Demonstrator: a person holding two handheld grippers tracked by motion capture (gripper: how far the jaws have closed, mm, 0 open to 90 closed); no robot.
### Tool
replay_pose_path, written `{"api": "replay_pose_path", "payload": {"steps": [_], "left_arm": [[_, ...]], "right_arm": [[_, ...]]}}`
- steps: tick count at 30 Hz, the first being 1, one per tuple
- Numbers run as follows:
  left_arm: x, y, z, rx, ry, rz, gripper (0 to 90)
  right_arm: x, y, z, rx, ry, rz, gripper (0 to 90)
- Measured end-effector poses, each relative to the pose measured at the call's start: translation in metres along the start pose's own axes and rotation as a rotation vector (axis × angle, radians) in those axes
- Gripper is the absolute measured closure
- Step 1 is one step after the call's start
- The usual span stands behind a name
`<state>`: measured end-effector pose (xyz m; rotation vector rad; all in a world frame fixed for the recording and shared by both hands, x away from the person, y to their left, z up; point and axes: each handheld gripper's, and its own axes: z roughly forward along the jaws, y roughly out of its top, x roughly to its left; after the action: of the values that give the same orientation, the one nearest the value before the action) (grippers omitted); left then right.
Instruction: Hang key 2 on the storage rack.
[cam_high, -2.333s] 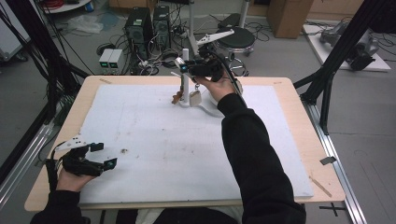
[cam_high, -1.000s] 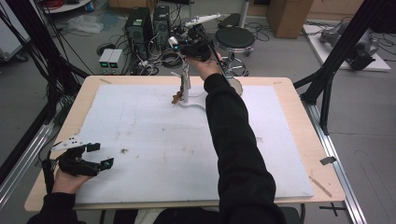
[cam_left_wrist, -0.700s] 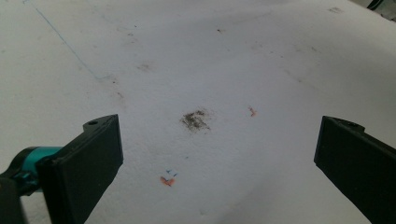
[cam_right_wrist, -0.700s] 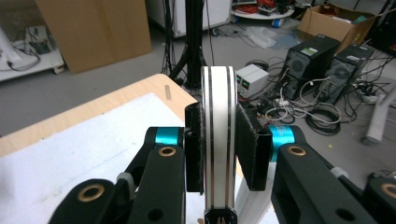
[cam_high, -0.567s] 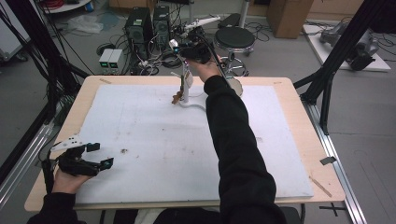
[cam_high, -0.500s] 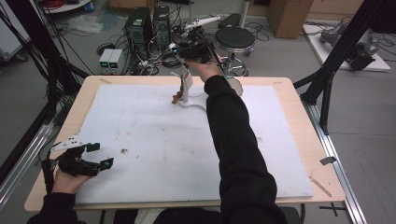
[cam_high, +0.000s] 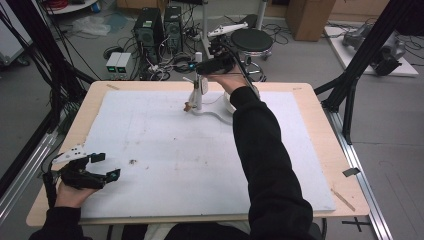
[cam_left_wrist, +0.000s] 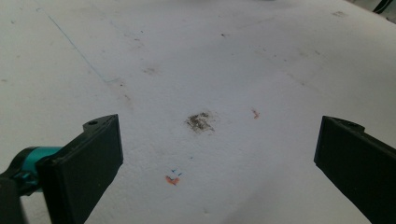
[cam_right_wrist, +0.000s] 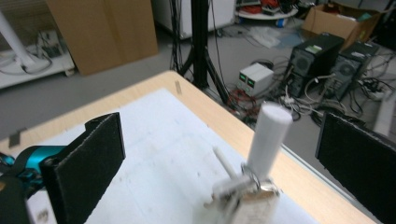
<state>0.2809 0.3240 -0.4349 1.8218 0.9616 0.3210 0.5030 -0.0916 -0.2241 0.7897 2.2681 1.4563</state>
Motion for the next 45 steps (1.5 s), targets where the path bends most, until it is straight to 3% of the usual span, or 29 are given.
{"api": "replay_pose_path", "payload": {"steps": [6,11,15,29,31,32,36,45], "left_arm": [[-0.001,0.0,0.001,0.003,-0.004,0.0,1.7],[-0.002,0.0,0.001,0.005,0.0,0.006,1.7],[-0.002,0.001,0.001,0.001,0.0,0.004,1.7],[-0.003,0.002,0.004,0.003,-0.008,0.009,1.7],[-0.003,0.002,0.003,0.005,-0.013,0.009,1.6],[-0.003,0.002,0.003,0.007,-0.014,0.009,1.7],[-0.004,0.002,0.003,0.004,-0.011,0.01,1.7],[-0.005,0.001,0.004,0.011,-0.014,0.01,1.7]], "right_arm": [[0.001,-0.018,-0.011,0.066,-0.028,-0.027,0.4],[0.0,-0.031,-0.019,0.08,-0.036,-0.029,0.4],[0.003,-0.042,-0.029,0.076,-0.082,-0.055,0.4],[-0.004,-0.079,-0.052,0.109,-0.088,-0.005,0.5],[-0.005,-0.085,-0.054,0.118,-0.085,-0.001,0.4],[-0.006,-0.09,-0.056,0.15,-0.089,-0.004,0.4],[-0.006,-0.102,-0.065,0.121,-0.079,0.017,0.4],[-0.004,-0.126,-0.082,0.12,-0.084,0.038,0.4]]}}
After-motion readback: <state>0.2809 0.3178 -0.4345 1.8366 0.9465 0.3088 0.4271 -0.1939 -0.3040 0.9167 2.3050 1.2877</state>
